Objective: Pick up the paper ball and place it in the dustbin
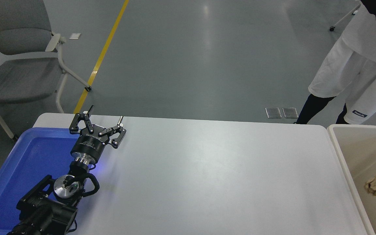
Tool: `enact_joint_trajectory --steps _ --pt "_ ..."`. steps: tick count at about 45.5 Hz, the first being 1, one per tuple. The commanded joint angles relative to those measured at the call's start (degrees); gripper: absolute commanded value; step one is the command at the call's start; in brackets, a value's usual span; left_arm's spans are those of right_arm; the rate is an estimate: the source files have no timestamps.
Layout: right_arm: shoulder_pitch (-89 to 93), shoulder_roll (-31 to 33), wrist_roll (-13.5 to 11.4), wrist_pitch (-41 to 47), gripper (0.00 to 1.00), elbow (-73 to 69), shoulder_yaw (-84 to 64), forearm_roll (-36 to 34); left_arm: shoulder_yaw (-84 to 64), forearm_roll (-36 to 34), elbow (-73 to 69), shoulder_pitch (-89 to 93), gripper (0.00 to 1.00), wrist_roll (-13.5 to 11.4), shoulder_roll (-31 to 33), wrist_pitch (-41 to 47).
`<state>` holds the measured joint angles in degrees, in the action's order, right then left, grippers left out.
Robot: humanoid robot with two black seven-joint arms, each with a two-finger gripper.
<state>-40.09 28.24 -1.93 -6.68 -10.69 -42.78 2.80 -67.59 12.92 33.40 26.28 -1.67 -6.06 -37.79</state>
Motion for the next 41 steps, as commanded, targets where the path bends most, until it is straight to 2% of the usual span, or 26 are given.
enact_joint_trajectory --steps 1,9,24,33,41 --pt "-3.9 4.3 0.0 0.3 1.0 -0.4 11.6 0.0 0.0 0.0 0.0 0.0 0.99 0.0 0.0 0.0" --pt "-11.3 9.6 0.4 0.3 1.0 -0.4 26.5 0.0 0.0 0.0 0.0 0.0 0.99 0.0 0.0 0.0" --pt "-20.6 10.3 0.5 0.6 1.0 -1.6 52.5 0.0 0.0 0.0 0.0 0.0 0.99 0.0 0.0 0.0" --pt "-22.6 16.3 0.6 2.0 1.0 -12.3 66.9 0.0 0.0 0.0 0.0 0.0 0.99 0.0 0.0 0.0" --pt "-22.1 19.7 0.7 2.0 1.0 -21.5 85.7 0.1 0.0 0.0 0.0 0.0 0.99 0.0 0.0 0.0"
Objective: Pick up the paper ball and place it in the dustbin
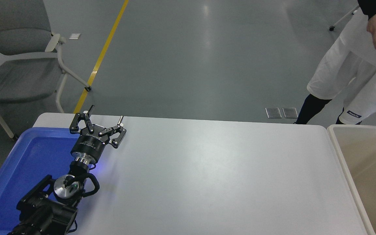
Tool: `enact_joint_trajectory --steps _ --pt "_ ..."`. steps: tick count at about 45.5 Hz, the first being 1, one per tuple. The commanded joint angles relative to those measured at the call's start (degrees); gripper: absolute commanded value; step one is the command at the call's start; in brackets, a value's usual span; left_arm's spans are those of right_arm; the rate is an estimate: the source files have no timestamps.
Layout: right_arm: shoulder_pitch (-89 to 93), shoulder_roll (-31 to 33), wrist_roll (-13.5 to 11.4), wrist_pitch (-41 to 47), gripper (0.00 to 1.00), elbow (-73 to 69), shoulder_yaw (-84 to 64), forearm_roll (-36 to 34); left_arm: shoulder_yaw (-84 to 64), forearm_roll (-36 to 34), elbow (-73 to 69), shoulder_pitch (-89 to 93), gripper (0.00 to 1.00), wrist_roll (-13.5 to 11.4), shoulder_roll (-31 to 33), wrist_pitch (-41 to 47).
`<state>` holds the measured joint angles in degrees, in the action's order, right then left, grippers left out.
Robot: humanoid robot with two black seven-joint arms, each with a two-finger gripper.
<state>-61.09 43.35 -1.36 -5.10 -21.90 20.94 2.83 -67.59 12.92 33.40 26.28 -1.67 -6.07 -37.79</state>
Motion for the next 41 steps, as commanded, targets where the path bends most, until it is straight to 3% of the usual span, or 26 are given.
enact_joint_trajectory --steps 1,6,9,18,22,37,41 --pt "-1.0 4.7 0.1 0.4 1.0 -11.1 24.0 0.2 0.0 0.0 0.0 0.0 0.99 0.0 0.0 0.0" --pt "-0.3 5.5 0.3 0.4 1.0 -15.9 29.9 1.6 0.0 0.0 0.0 0.0 0.99 0.0 0.0 0.0" --pt "0.4 6.0 1.7 0.4 1.0 -18.3 31.4 3.9 0.0 0.0 0.0 0.0 0.99 0.0 0.0 0.0" --pt "3.5 4.9 12.8 0.5 1.0 -20.1 35.1 6.5 0.0 0.0 0.0 0.0 0.99 0.0 0.0 0.0" --pt "6.8 2.9 15.9 1.4 1.0 -21.6 39.1 6.6 0.0 0.0 0.0 0.0 0.99 -0.1 0.0 0.0" --pt "23.5 -5.9 16.7 5.7 1.0 -28.5 47.9 8.3 0.0 0.0 0.0 0.0 0.99 -0.1 0.0 0.0" --pt "27.9 -9.5 18.4 8.2 1.0 -28.5 50.0 9.8 0.0 0.0 0.0 0.0 0.99 0.0 0.0 0.0"
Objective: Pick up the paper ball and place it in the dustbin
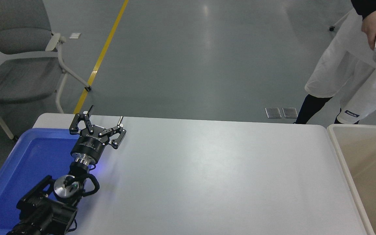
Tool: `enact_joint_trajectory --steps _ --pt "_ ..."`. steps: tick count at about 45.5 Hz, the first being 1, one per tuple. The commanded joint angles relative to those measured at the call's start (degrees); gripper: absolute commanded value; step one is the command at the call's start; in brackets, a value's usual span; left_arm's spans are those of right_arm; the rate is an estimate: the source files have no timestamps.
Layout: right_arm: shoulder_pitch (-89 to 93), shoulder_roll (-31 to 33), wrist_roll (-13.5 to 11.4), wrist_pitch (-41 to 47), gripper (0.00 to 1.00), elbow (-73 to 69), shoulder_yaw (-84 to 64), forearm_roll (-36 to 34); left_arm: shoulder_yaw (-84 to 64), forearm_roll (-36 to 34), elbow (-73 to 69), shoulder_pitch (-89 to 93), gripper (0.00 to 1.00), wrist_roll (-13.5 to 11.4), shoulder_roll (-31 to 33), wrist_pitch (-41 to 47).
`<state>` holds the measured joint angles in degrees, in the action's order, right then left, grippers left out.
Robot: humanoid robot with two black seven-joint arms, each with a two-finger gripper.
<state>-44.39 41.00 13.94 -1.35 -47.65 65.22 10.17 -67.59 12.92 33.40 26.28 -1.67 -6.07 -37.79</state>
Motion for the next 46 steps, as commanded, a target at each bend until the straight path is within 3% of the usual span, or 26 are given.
enact_joint_trajectory --steps 1,7,15,24,46 --pt "12.3 -7.9 3.8 5.0 1.0 -2.7 6.1 2.8 0.0 0.0 0.0 0.0 0.99 0.0 0.0 0.0" --pt "16.3 -12.9 8.0 6.4 1.0 -3.1 7.4 5.2 0.0 0.0 0.0 0.0 0.99 0.0 0.0 0.0" --pt "22.1 -18.0 9.4 6.8 1.0 -3.0 7.4 7.9 0.0 0.0 0.0 0.0 0.99 0.0 0.0 0.0" --pt "27.3 -22.6 13.7 7.9 1.0 -2.8 6.8 8.1 0.0 0.0 0.0 0.0 0.99 0.0 0.0 0.0" --pt "27.6 -24.3 13.7 7.8 1.0 -2.5 7.4 8.0 0.0 0.0 0.0 0.0 0.99 0.0 0.0 0.0"
